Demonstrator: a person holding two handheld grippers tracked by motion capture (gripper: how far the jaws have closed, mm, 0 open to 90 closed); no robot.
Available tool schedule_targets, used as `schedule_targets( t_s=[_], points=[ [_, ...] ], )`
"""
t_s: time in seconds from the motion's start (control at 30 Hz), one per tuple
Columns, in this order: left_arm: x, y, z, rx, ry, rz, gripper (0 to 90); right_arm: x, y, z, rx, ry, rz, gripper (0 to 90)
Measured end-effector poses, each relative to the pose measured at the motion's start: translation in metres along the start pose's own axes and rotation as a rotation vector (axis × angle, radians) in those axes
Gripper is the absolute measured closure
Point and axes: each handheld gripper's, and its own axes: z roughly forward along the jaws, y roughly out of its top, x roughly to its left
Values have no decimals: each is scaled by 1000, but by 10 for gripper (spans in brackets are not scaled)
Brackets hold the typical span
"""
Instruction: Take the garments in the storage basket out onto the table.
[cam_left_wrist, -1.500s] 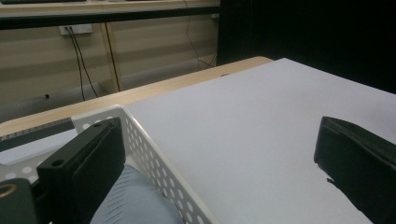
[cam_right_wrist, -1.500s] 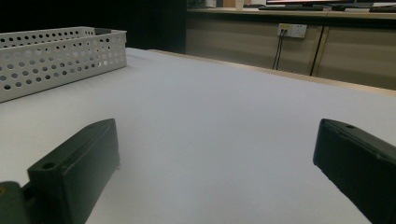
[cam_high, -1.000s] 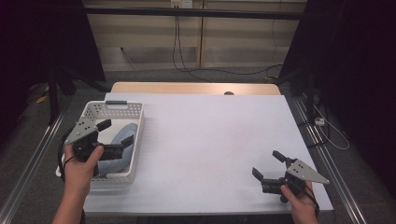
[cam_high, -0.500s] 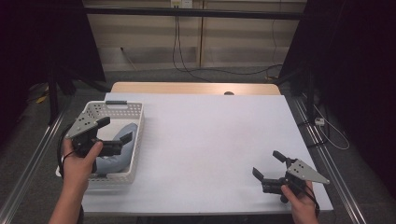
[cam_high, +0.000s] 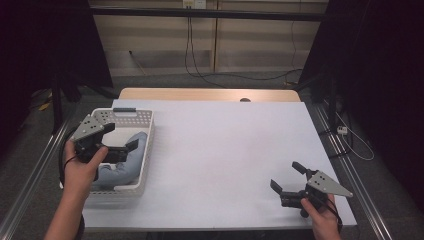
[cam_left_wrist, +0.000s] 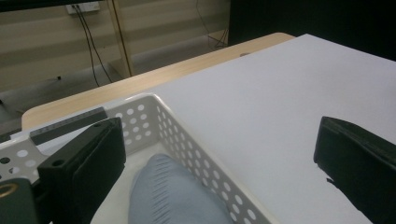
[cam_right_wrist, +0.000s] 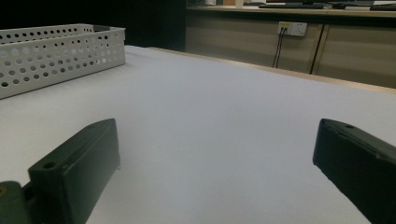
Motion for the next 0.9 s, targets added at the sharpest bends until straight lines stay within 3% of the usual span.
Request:
schedule_targets(
  t_s=[0.37, 0.9],
  points=[
    [12, -3, 5, 63, 13, 12, 26, 0, 0, -1, -3, -1, 0, 3],
    [23, -13, 17, 154, -15, 36, 31, 0, 0, 0, 0, 4, 3, 3]
  ],
)
